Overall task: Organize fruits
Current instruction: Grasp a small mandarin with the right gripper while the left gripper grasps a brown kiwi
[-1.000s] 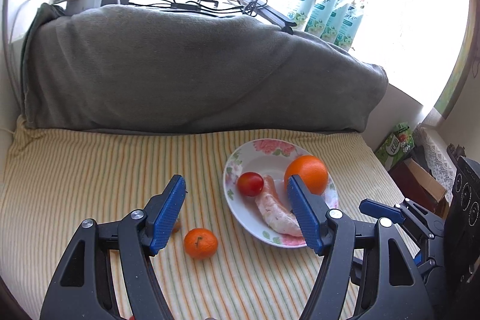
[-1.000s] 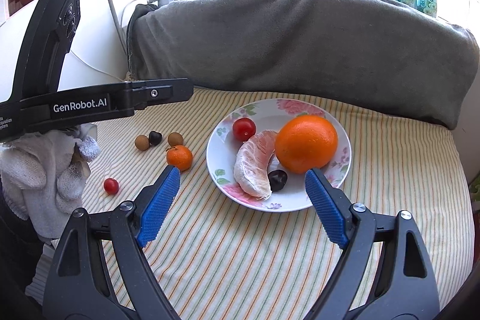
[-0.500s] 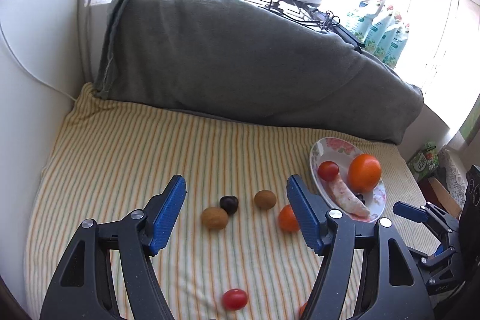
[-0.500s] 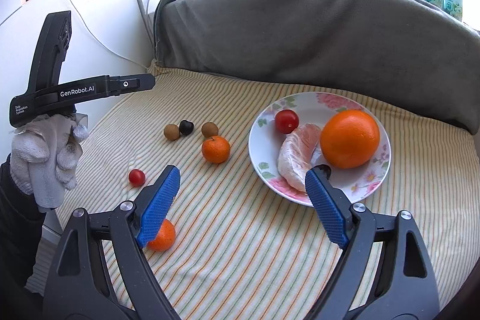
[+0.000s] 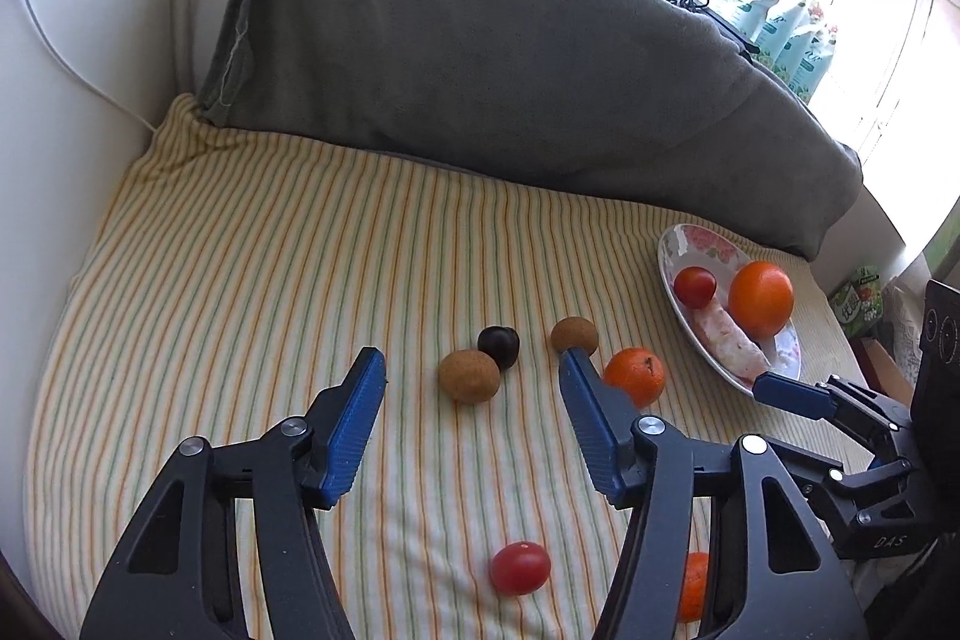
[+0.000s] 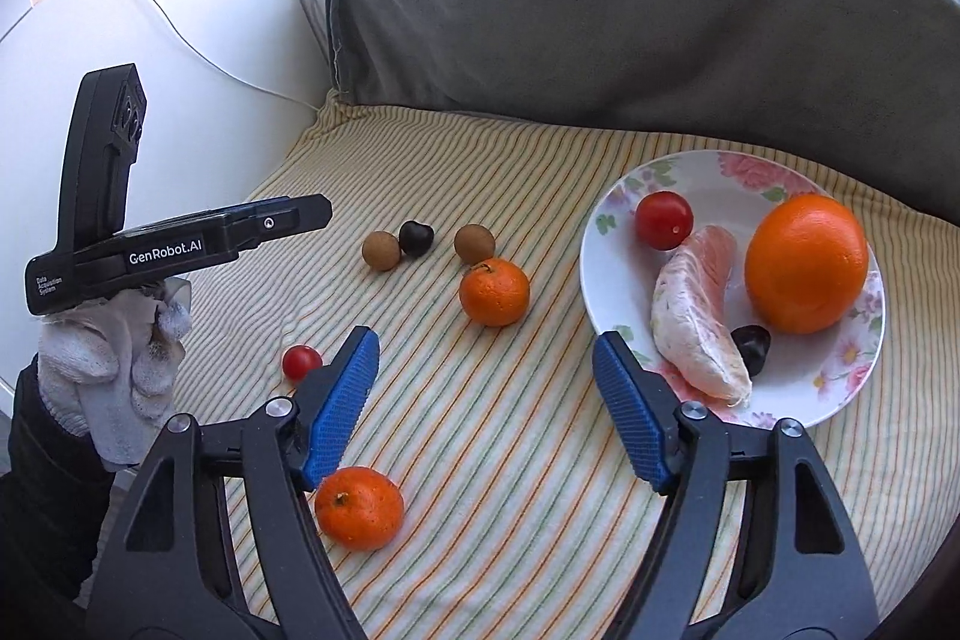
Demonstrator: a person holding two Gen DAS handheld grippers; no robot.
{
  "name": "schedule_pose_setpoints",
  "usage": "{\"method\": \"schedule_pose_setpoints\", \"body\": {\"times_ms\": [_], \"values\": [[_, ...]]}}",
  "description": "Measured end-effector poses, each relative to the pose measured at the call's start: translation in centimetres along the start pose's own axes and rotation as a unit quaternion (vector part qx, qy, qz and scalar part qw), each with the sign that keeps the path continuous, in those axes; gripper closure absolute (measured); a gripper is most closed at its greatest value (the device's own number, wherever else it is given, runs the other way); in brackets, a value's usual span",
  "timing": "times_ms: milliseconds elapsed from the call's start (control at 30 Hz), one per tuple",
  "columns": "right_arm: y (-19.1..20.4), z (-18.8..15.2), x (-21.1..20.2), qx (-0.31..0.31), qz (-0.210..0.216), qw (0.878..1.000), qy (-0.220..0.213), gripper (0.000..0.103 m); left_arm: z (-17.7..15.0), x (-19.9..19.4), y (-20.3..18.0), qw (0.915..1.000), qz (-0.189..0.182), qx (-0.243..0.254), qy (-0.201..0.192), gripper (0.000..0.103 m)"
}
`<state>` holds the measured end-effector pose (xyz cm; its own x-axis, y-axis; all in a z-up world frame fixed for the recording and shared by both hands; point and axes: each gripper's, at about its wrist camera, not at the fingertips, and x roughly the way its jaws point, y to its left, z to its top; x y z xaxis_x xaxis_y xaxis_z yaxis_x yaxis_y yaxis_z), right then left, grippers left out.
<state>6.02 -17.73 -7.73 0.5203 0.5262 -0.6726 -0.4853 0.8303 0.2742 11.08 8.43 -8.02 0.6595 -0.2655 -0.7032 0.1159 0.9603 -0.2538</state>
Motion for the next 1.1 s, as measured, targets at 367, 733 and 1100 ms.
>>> {"method": "schedule_pose_setpoints", "body": {"times_ms": [367,733,1100], "values": [[0.9,0.5,3.9,0.005,-0.009,1.0,0.03,0.046,-0.7,2.3,-0.1,0.9994,-0.011,0.014,0.028,0.064],[1.3,1.2,6.1,0.001,-0.031,0.999,0.044,0.053,-0.5,3.6,0.3,0.999,-0.009,0.025,0.035,0.067],[2.3,1.8,7.3,-0.008,-0.05,0.998,0.047,0.053,-0.4,4.9,0.1,0.9985,-0.007,0.032,0.044,0.07]]}}
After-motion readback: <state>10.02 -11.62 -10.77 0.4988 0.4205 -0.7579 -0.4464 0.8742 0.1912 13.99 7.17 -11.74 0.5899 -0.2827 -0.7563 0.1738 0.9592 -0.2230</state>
